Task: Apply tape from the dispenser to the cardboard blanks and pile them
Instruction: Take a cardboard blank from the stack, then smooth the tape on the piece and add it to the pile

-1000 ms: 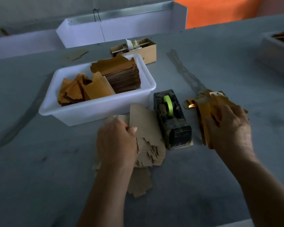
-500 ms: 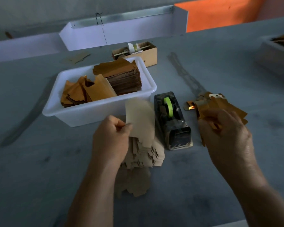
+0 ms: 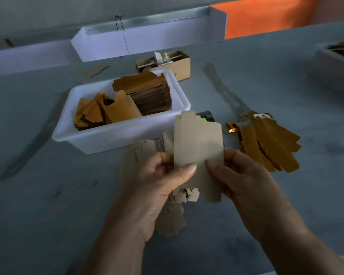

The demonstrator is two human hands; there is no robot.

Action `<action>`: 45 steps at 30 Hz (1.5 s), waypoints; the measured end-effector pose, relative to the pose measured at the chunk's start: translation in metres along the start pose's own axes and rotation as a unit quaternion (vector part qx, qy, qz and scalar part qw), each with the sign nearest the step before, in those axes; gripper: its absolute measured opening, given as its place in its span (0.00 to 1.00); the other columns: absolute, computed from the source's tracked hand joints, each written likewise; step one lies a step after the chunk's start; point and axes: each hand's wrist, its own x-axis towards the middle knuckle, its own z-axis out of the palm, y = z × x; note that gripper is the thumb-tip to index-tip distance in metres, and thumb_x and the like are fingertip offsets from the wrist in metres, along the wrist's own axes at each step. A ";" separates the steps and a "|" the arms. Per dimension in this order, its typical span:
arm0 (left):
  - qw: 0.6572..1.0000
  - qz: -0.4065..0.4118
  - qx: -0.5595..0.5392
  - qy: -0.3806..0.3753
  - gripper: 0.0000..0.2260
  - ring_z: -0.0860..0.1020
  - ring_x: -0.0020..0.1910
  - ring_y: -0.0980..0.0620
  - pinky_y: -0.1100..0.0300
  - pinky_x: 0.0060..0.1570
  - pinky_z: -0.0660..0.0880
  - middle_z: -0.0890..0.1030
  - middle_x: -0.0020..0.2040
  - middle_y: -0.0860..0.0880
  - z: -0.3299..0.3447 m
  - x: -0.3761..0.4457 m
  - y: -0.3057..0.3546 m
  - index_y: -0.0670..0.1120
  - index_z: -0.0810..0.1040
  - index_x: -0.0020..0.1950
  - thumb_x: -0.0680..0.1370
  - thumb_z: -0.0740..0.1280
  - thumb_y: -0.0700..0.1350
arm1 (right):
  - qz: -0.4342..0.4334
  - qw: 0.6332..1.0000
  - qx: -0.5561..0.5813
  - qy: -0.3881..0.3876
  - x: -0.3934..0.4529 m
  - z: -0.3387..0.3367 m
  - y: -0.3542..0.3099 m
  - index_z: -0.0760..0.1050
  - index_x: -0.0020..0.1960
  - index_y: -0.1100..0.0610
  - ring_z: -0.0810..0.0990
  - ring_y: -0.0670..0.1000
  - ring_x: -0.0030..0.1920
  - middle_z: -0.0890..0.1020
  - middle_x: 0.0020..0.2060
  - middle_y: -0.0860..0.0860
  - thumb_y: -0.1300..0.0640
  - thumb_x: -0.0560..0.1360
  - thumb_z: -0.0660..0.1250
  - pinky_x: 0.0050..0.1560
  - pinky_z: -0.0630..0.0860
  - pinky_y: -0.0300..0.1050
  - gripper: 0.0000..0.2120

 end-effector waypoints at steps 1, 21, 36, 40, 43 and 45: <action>1.000 0.003 0.009 0.006 0.21 0.83 0.45 0.52 0.57 0.49 0.77 0.86 0.45 0.49 0.004 0.001 0.000 0.46 0.81 0.51 0.60 0.74 0.49 | 0.001 1.000 0.000 -0.009 0.000 0.000 0.001 0.78 0.51 0.52 0.82 0.46 0.46 0.83 0.42 0.47 0.54 0.66 0.69 0.44 0.79 0.42 0.14; 0.990 0.067 0.117 0.049 0.03 0.82 0.36 0.40 0.42 0.36 0.80 0.82 0.37 0.41 0.029 0.007 -0.018 0.47 0.80 0.44 0.76 0.69 0.45 | -0.201 0.965 -0.166 0.037 -0.017 0.013 0.006 0.72 0.46 0.48 0.80 0.42 0.29 0.82 0.33 0.45 0.43 0.73 0.59 0.28 0.74 0.32 0.10; 0.988 0.021 0.132 -0.077 0.07 0.82 0.44 0.59 0.59 0.46 0.73 0.85 0.44 0.55 0.015 -0.003 -0.012 0.56 0.83 0.49 0.76 0.66 0.52 | -0.046 0.996 -0.075 0.009 -0.007 0.000 0.002 0.77 0.48 0.48 0.83 0.46 0.43 0.83 0.39 0.49 0.39 0.58 0.66 0.46 0.79 0.44 0.22; 0.994 0.021 0.101 -0.021 0.04 0.81 0.38 0.62 0.67 0.38 0.72 0.84 0.38 0.57 0.017 0.000 -0.017 0.56 0.81 0.45 0.72 0.71 0.52 | -0.020 0.999 -0.033 -0.002 -0.004 0.001 0.001 0.78 0.46 0.53 0.82 0.47 0.37 0.82 0.35 0.49 0.51 0.68 0.69 0.44 0.77 0.45 0.08; 0.992 0.061 0.101 0.037 0.02 0.78 0.29 0.64 0.72 0.28 0.69 0.81 0.31 0.58 0.020 0.002 -0.021 0.57 0.80 0.39 0.72 0.72 0.50 | -0.019 0.999 -0.029 0.011 -0.003 0.003 0.002 0.78 0.47 0.52 0.83 0.51 0.41 0.83 0.38 0.52 0.54 0.73 0.67 0.47 0.80 0.49 0.04; 0.987 0.087 0.110 0.077 0.04 0.78 0.29 0.64 0.72 0.26 0.70 0.80 0.30 0.59 0.022 0.002 -0.023 0.55 0.81 0.37 0.72 0.72 0.48 | -0.018 0.999 -0.033 0.016 -0.003 0.005 0.002 0.77 0.48 0.51 0.83 0.52 0.42 0.83 0.39 0.53 0.54 0.74 0.66 0.49 0.80 0.51 0.04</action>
